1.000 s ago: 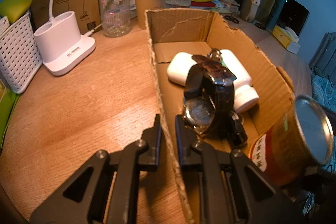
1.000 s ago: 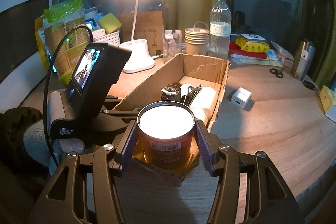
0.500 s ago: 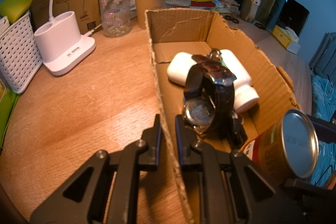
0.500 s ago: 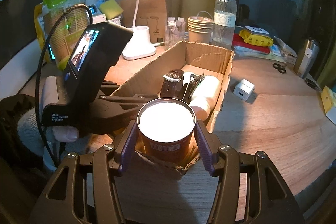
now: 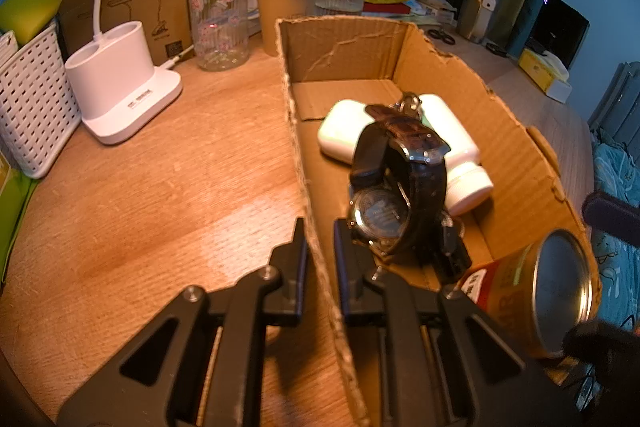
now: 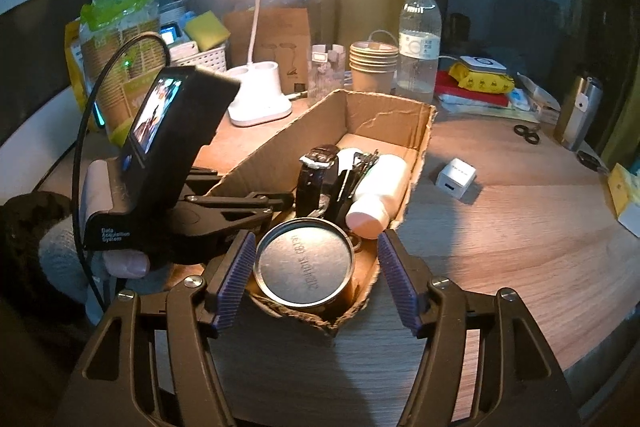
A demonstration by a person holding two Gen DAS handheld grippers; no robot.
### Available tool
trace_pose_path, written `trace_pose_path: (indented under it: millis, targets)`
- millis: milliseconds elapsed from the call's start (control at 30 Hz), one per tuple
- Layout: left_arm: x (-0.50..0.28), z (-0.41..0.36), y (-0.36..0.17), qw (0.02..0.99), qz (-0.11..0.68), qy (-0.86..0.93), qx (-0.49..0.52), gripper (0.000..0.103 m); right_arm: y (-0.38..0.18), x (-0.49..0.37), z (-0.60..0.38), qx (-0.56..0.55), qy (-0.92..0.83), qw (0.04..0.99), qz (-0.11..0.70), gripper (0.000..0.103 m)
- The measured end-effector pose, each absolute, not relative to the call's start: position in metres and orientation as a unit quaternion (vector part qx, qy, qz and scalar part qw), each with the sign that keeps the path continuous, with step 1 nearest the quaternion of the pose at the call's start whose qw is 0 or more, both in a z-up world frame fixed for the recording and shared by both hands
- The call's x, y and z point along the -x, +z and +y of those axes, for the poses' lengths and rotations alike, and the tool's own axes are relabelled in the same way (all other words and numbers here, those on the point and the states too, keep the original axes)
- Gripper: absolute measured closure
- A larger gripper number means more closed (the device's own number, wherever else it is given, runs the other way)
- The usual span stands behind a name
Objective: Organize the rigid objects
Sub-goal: 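Lower the red tin into the box and open the right gripper, then move the right gripper to the white charger block and close on it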
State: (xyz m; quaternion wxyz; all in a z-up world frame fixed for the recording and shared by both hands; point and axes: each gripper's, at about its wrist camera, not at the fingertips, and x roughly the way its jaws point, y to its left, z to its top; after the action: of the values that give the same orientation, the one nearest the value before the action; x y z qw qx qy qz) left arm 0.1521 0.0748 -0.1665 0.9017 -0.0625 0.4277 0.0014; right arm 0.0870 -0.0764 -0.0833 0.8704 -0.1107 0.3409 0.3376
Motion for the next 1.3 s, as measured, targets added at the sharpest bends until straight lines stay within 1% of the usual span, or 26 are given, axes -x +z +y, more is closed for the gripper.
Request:
trace_pose_path:
  millis: [433, 1067, 1300]
  targets:
    - [-0.152, 0.075, -0.166, 0.902, 0.428, 0.002, 0.062, 0.090, -0.073, -0.105, -0.104, 0.071, 0.304, 0.894, 0.323, 0.036]
    - [-0.152, 0.075, -0.167, 0.902, 0.428, 0.001, 0.064, 0.090, -0.085, -0.159, -0.135, 0.045, 0.249, 0.911, 0.326, 0.036]
    - [-0.153, 0.075, -0.167, 0.902, 0.428, 0.001, 0.064, 0.090, -0.098, -0.175, -0.135, 0.049, 0.238, 0.909, 0.339, 0.036]
